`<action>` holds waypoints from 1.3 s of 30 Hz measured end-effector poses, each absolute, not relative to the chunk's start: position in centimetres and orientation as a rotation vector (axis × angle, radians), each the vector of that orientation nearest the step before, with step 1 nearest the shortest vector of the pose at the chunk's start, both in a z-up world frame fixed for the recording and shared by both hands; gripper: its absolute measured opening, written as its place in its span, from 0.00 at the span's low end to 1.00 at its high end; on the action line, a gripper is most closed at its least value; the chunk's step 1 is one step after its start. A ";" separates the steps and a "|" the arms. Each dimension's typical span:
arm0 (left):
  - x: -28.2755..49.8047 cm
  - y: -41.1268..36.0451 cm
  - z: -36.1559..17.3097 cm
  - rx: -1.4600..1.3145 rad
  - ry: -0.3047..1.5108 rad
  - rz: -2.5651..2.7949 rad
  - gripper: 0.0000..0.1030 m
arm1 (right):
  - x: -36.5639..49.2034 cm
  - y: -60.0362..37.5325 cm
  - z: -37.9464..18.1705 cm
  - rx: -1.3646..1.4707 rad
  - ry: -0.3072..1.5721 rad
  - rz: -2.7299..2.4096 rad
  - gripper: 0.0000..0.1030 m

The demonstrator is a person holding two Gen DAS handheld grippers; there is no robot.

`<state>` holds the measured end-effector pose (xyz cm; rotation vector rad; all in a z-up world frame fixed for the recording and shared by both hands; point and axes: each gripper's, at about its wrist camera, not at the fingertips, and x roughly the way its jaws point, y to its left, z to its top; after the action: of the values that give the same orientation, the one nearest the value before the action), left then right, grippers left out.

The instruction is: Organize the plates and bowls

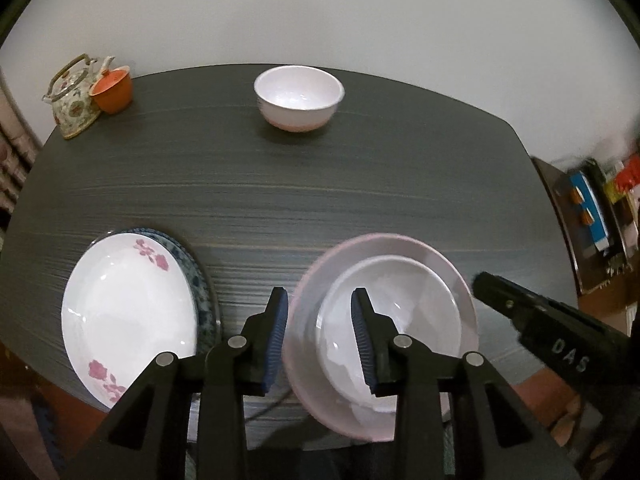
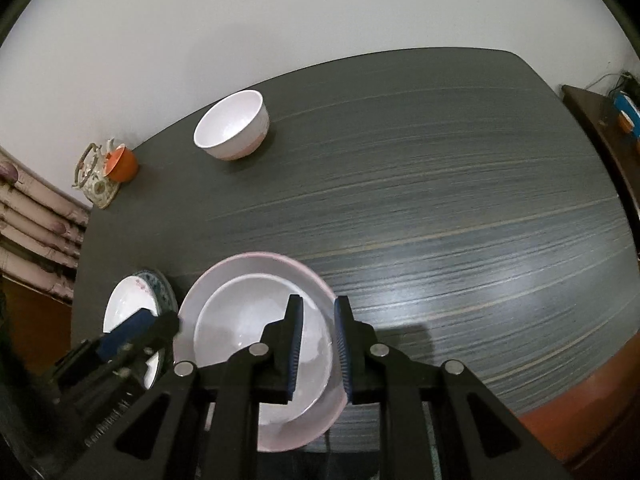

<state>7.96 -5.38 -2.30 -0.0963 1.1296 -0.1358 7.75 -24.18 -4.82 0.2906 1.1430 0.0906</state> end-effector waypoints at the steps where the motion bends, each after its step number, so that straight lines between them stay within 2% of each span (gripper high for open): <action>1: 8.4 -4.8 -2.3 -0.105 1.130 -0.119 0.30 | 8.0 -24.3 -4.8 0.287 1.144 0.094 0.18; 13: 12.8 -0.2 -2.1 -0.141 1.119 0.015 0.30 | 12.7 -24.3 -4.3 0.260 1.139 0.142 0.18; 26: 21.2 2.1 -2.7 -0.223 1.154 0.002 0.32 | 22.3 -21.1 -3.8 0.298 1.146 0.195 0.18; 39: 29.8 2.8 -4.7 -0.380 1.224 -0.068 0.32 | 30.9 -18.6 -6.7 0.373 1.208 0.194 0.18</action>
<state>29.84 2.76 -4.70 -0.3802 1.2242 -0.0680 30.90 -18.58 -6.68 0.3728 1.2085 0.1938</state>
